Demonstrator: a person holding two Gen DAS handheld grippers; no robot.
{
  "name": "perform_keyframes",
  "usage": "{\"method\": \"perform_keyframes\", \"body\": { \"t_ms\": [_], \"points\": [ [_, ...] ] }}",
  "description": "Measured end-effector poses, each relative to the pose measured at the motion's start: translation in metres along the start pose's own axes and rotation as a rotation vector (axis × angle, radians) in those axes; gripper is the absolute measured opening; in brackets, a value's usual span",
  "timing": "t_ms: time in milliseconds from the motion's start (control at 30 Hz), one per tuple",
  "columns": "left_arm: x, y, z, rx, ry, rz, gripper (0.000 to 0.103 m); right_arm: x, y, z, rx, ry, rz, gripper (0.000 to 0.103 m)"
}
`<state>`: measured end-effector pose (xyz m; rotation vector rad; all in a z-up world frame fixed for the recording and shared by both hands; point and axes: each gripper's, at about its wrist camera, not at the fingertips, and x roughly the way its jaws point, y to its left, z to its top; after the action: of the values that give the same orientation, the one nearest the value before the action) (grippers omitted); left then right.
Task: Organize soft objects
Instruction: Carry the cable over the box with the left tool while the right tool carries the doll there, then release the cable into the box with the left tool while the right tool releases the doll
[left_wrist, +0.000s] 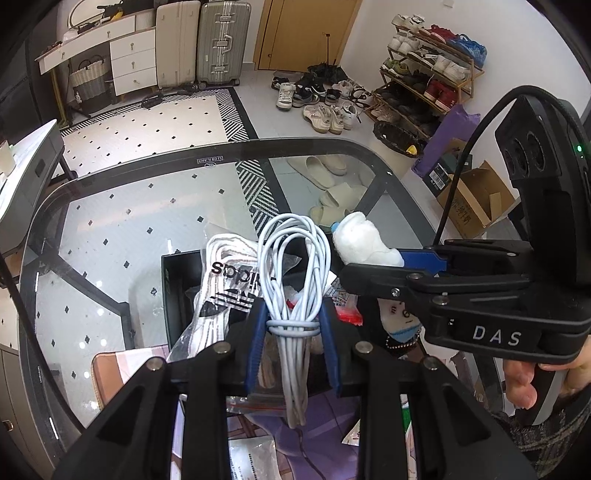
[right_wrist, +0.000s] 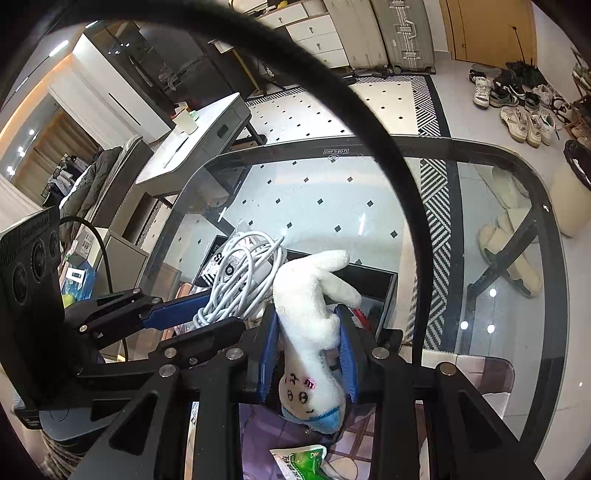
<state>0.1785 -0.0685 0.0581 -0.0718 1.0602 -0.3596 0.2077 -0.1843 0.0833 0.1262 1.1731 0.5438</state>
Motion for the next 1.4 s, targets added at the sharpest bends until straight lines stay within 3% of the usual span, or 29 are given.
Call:
{"method": "perform_keyframes", "body": {
  "t_ms": [800, 967, 1100, 1167, 1400],
  "points": [
    [0.024, 0.020, -0.010, -0.037, 0.039, 0.001, 0.028, 0.044, 0.002, -0.001, 0.008, 0.059, -0.009, 0.031],
    [0.016, 0.022, -0.012, -0.037, 0.007, -0.003, 0.053, 0.043, 0.002, -0.001, 0.009, 0.052, -0.008, 0.034],
    [0.009, 0.025, -0.014, -0.038, -0.003, -0.001, 0.056, 0.037, 0.001, -0.003, 0.009, 0.041, -0.009, 0.046],
    [0.005, 0.027, -0.014, -0.039, -0.008, 0.004, 0.063, 0.035, 0.002, -0.004, 0.006, 0.037, -0.006, 0.048],
    [-0.011, 0.036, -0.018, -0.057, -0.031, 0.031, 0.074, 0.019, 0.003, -0.008, -0.005, 0.015, -0.020, 0.053]
  ]
}}
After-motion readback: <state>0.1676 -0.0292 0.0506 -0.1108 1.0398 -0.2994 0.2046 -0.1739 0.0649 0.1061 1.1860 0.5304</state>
